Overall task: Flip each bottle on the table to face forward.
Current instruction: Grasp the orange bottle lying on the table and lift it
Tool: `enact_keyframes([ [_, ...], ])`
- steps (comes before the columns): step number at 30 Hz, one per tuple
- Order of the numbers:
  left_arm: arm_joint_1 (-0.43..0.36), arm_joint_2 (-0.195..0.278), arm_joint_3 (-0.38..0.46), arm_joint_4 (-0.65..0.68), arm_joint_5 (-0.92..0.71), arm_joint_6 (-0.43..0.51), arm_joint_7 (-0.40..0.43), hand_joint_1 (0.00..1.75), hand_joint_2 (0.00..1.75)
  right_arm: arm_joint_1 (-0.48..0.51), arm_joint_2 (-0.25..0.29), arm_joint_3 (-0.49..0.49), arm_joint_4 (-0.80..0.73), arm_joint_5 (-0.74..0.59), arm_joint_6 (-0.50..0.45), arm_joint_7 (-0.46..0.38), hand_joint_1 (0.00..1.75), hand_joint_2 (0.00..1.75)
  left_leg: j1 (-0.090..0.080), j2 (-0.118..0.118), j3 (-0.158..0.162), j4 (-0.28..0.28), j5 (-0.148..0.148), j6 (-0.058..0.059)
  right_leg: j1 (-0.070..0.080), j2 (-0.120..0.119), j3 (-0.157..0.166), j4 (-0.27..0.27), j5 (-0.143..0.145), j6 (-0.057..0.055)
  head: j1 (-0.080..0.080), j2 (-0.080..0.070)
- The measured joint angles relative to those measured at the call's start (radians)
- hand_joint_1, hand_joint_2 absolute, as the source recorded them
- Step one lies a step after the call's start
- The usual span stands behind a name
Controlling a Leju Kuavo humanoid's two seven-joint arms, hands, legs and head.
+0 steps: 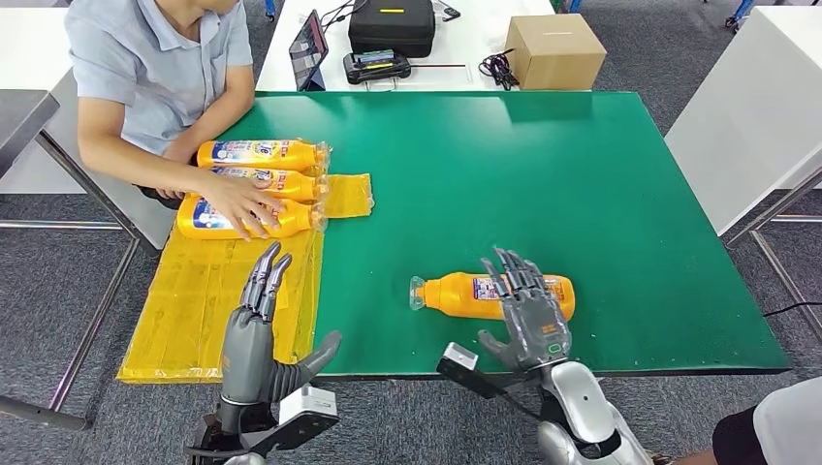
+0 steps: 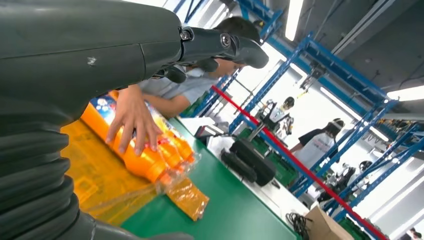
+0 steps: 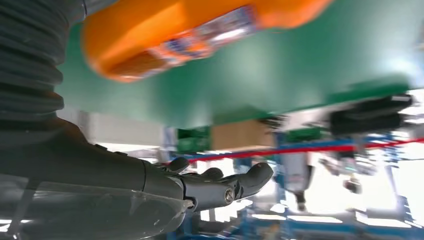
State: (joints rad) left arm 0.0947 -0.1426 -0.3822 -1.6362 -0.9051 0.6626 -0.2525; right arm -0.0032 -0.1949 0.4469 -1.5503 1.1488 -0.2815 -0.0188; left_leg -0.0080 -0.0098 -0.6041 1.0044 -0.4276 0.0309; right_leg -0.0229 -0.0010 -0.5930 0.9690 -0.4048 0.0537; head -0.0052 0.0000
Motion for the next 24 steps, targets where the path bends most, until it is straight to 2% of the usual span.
enact_keyframes([
  [5, 0.012, 0.008, -0.015, -0.01, 0.023, -0.018, 0.007, 0.0, 1.75, 0.039, -0.042, -0.078, -0.006, 0.084, 0.013, 0.075, 0.0, 1.75, 0.0, 0.0, 0.0, 0.0, 0.0, 0.0, 0.0, 0.0, 0.0, 0.0, 0.0, 0.0, 0.0, 0.0],
  [11, 0.014, 0.014, -0.021, -0.017, 0.033, -0.033, 0.012, 0.0, 1.75, 0.046, -0.056, -0.143, -0.002, 0.092, 0.048, 0.09, 0.0, 1.75, 0.0, 0.001, 0.0, 0.0, 0.0, 0.0, 0.0, 0.0, 0.0, 0.0, 0.0, 0.0, 0.0, 0.0],
  [16, 0.003, 0.017, -0.026, -0.017, 0.036, -0.037, 0.012, 0.0, 1.75, 0.005, -0.066, -0.162, 0.038, 0.033, 0.12, 0.062, 0.0, 1.75, 0.0, 0.001, 0.0, 0.0, 0.0, 0.001, 0.0, 0.0, 0.0, 0.0, 0.0, 0.0, 0.0, 0.0],
  [24, -0.017, 0.017, -0.047, -0.016, 0.043, -0.037, 0.012, 0.0, 1.75, -0.095, -0.084, -0.141, 0.106, 0.013, 0.193, 0.055, 0.0, 1.75, 0.0, 0.0, 0.0, 0.0, 0.0, 0.001, 0.0, 0.0, 0.0, 0.0, 0.0, 0.0, 0.0, 0.0],
])
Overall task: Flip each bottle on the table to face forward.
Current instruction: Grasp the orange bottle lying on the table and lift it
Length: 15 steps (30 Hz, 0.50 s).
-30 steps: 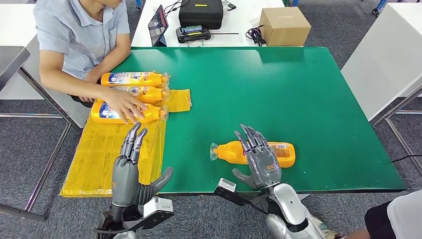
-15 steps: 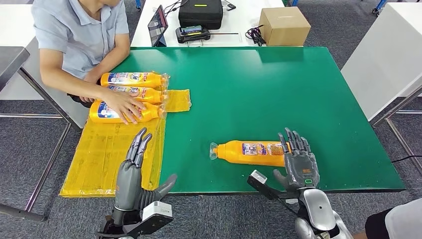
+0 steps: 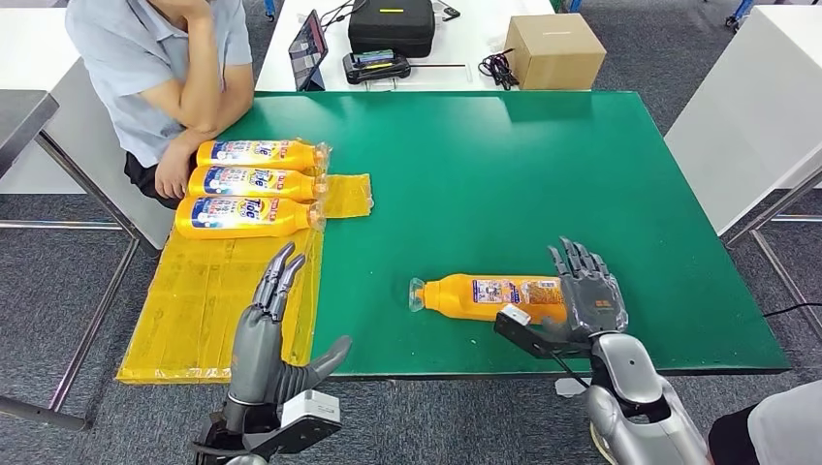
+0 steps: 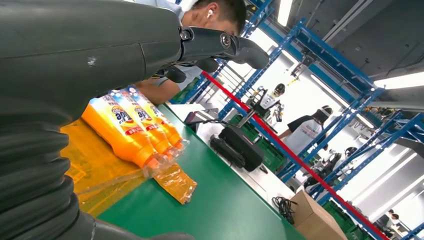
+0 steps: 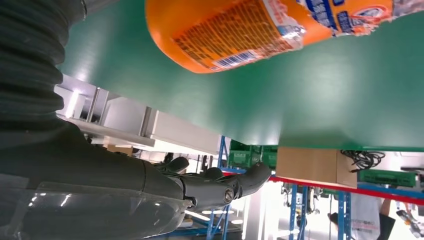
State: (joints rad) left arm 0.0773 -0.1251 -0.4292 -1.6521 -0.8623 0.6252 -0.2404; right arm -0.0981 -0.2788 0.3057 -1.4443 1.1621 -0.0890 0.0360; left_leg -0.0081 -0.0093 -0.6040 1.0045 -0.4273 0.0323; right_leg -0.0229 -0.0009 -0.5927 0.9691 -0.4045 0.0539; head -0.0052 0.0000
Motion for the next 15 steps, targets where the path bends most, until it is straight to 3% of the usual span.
enact_keyframes([
  [6, -0.014, 0.0, -0.007, 0.007, 0.008, -0.004, 0.0, 0.0, 1.75, -0.055, -0.001, 0.036, 0.039, -0.021, 0.02, 0.002, 0.0, 1.75, 0.0, 0.0, 0.0, 0.0, 0.0, 0.0, 0.0, 0.0, 0.0, 0.0, 0.0, 0.0, 0.0, 0.0],
  [15, -0.038, 0.008, -0.028, 0.034, 0.033, -0.037, 0.004, 0.0, 1.75, -0.067, -0.032, 0.076, 0.084, -0.179, 0.088, -0.033, 0.0, 1.75, 0.0, 0.0, 0.0, 0.0, 0.0, 0.0, 0.0, 0.0, 0.0, 0.0, 0.0, 0.0, 0.0, 0.0],
])
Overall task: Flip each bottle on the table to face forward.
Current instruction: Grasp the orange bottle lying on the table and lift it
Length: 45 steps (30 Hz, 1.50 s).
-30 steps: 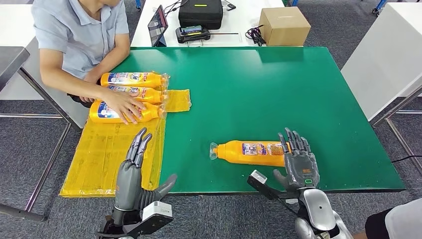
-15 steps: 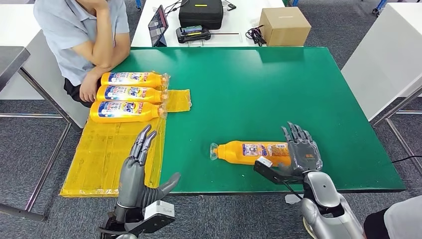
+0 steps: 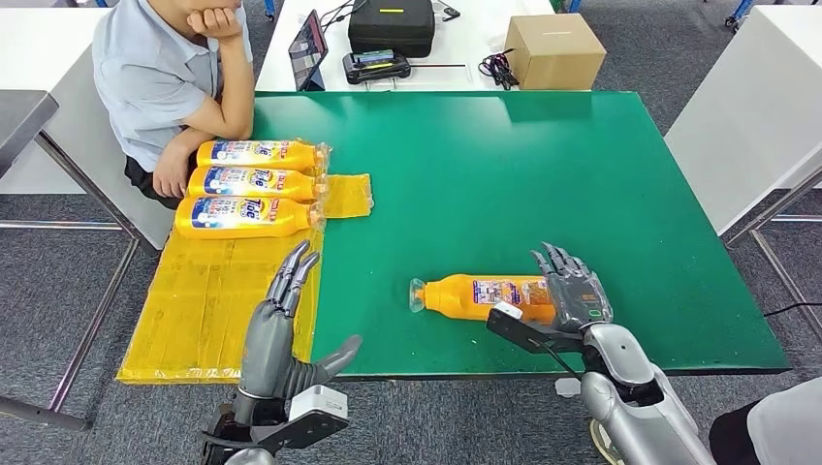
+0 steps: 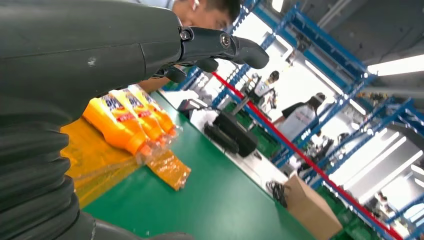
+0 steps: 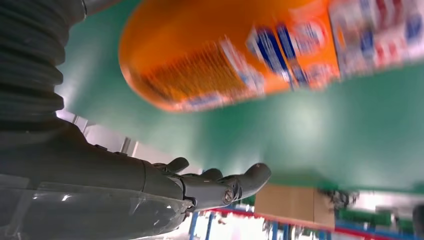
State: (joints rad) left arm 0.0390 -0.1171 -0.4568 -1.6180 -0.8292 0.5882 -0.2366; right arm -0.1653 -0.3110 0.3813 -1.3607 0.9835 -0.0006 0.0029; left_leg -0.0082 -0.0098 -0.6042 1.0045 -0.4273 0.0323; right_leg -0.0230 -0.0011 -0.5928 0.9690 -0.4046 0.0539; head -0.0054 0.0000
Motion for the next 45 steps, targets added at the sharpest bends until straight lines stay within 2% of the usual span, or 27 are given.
enact_keyframes([
  [7, -0.023, 0.012, -0.021, 0.028, 0.041, -0.026, 0.002, 0.0, 1.75, 0.0, -0.054, 0.027, 0.031, -0.094, 0.073, -0.005, 0.0, 1.75, 0.0, 0.0, 0.0, 0.0, 0.0, 0.0, 0.0, 0.0, 0.0, 0.0, 0.0, 0.0, 0.0, 0.0],
  [13, -0.031, 0.02, -0.025, 0.045, 0.057, -0.034, 0.002, 0.0, 1.75, -0.009, -0.088, 0.053, 0.048, -0.079, 0.083, 0.02, 0.0, 1.75, 0.0, 0.0, 0.0, 0.0, 0.0, 0.0, 0.0, 0.0, 0.0, 0.0, 0.0, 0.0, 0.0, 0.0],
  [21, -0.039, 0.025, -0.038, 0.054, 0.064, -0.035, 0.002, 0.0, 1.75, -0.03, -0.103, 0.08, 0.066, -0.064, 0.08, 0.03, 0.0, 1.75, 0.0, 0.0, 0.0, 0.0, 0.0, 0.0, 0.0, 0.0, 0.0, 0.0, 0.0, 0.0, 0.0, 0.0],
  [29, -0.043, 0.026, -0.044, 0.054, 0.065, -0.035, -0.006, 0.0, 1.75, -0.06, -0.068, 0.099, 0.091, -0.043, -0.016, -0.004, 0.0, 1.75, 0.0, 0.0, 0.0, 0.0, 0.0, 0.0, 0.0, 0.0, 0.0, 0.0, 0.0, 0.0, 0.0, 0.0],
  [45, -0.06, 0.026, -0.049, 0.061, 0.086, -0.045, -0.016, 0.0, 1.75, -0.097, 0.006, 0.113, 0.163, -0.074, -0.019, -0.048, 0.0, 1.75, 0.0, 0.0, 0.0, 0.0, 0.0, 0.0, 0.0, 0.0, 0.0, 0.0, 0.0, 0.0, 0.0, 0.0],
])
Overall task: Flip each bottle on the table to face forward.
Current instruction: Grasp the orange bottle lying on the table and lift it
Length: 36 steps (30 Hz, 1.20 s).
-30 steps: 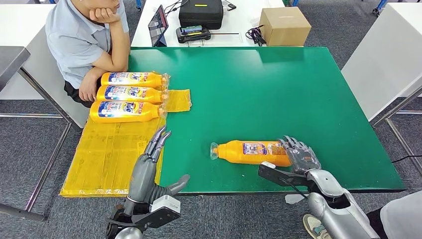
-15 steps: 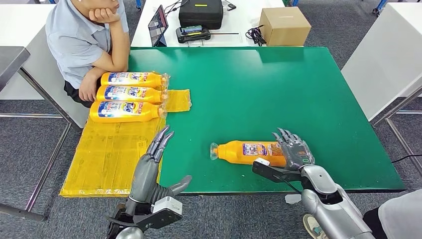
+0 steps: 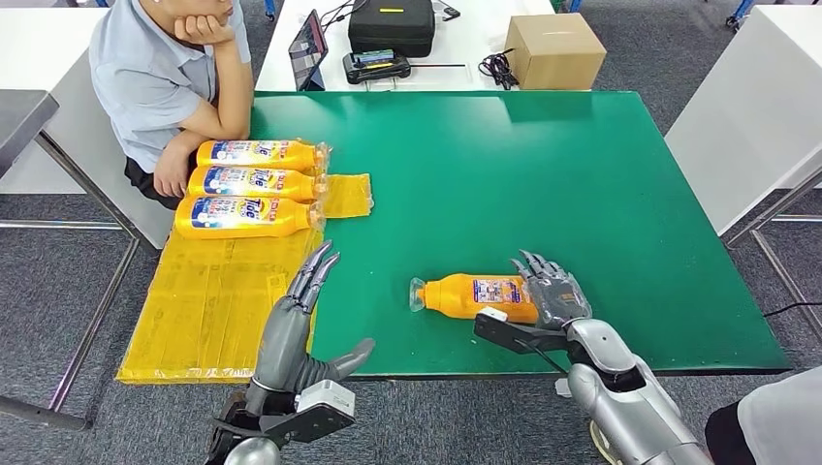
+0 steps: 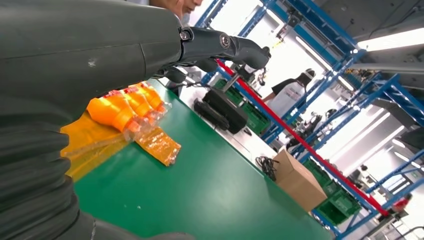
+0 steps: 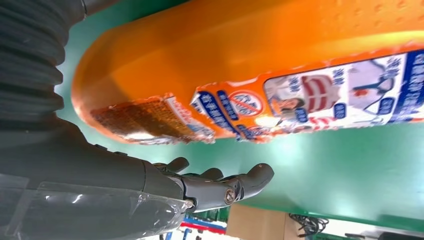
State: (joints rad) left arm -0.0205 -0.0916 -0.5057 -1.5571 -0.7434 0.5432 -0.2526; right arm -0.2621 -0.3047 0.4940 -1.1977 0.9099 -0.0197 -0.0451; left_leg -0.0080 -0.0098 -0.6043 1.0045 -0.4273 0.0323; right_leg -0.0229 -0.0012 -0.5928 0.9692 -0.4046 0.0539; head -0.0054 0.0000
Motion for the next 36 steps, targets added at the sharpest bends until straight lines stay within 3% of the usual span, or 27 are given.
enact_keyframes([
  [5, -0.005, 0.0, -0.003, 0.01, 0.019, -0.008, -0.005, 0.0, 1.75, -0.014, 0.007, 0.009, 0.037, -0.01, 0.008, 0.0, 0.02, 1.75, 0.0, 0.0, 0.0, 0.0, 0.0, 0.0, 0.0, 0.0, 0.0, 0.0, 0.0, 0.0, 0.0, 0.0],
  [7, -0.009, 0.0, -0.006, 0.014, 0.024, -0.008, -0.006, 0.0, 1.75, -0.022, 0.008, 0.012, 0.053, -0.015, 0.016, -0.001, 0.62, 1.75, 0.0, 0.0, 0.0, 0.0, 0.0, 0.0, 0.0, 0.0, 0.0, 0.0, 0.0, 0.0, 0.0, 0.0],
  [9, -0.014, 0.0, -0.01, 0.019, 0.028, -0.009, -0.008, 0.0, 1.75, -0.032, 0.008, 0.014, 0.068, -0.019, 0.028, -0.002, 1.42, 1.75, 0.0, 0.0, 0.0, 0.0, 0.0, 0.0, 0.0, 0.0, 0.0, 0.0, 0.0, 0.0, 0.0, 0.0],
  [12, -0.02, 0.0, -0.017, 0.026, 0.033, -0.009, -0.01, 0.0, 1.75, -0.046, 0.008, 0.018, 0.09, -0.026, 0.047, -0.004, 1.75, 1.75, 0.0, 0.0, 0.001, 0.0, 0.0, 0.0, 0.0, 0.0, 0.001, 0.0, 0.0, 0.0, 0.0, 0.0],
  [21, -0.027, 0.0, -0.02, 0.039, 0.048, -0.002, -0.025, 0.0, 1.75, -0.071, 0.002, 0.024, 0.126, -0.086, 0.064, -0.041, 1.75, 1.75, 0.0, 0.0, 0.002, 0.0, 0.0, 0.0, 0.0, 0.0, 0.002, 0.0, 0.0, 0.0, 0.0, 0.0],
  [30, -0.034, 0.0, -0.025, 0.05, 0.188, 0.021, -0.095, 0.0, 1.75, -0.038, -0.073, -0.008, 0.074, -0.39, 0.172, -0.203, 1.75, 1.75, 0.0, 0.001, 0.004, 0.0, -0.001, 0.0, 0.0, 0.0, 0.003, 0.0, 0.0, 0.0, 0.0, 0.0],
  [36, -0.048, -0.018, -0.014, 0.064, 0.36, 0.043, -0.148, 0.0, 1.75, -0.019, -0.072, -0.036, 0.061, -0.532, 0.211, -0.301, 1.75, 1.75, 0.0, 0.001, 0.005, 0.0, 0.0, 0.0, 0.0, 0.0, 0.004, 0.0, 0.0, 0.0, 0.0, 0.0],
])
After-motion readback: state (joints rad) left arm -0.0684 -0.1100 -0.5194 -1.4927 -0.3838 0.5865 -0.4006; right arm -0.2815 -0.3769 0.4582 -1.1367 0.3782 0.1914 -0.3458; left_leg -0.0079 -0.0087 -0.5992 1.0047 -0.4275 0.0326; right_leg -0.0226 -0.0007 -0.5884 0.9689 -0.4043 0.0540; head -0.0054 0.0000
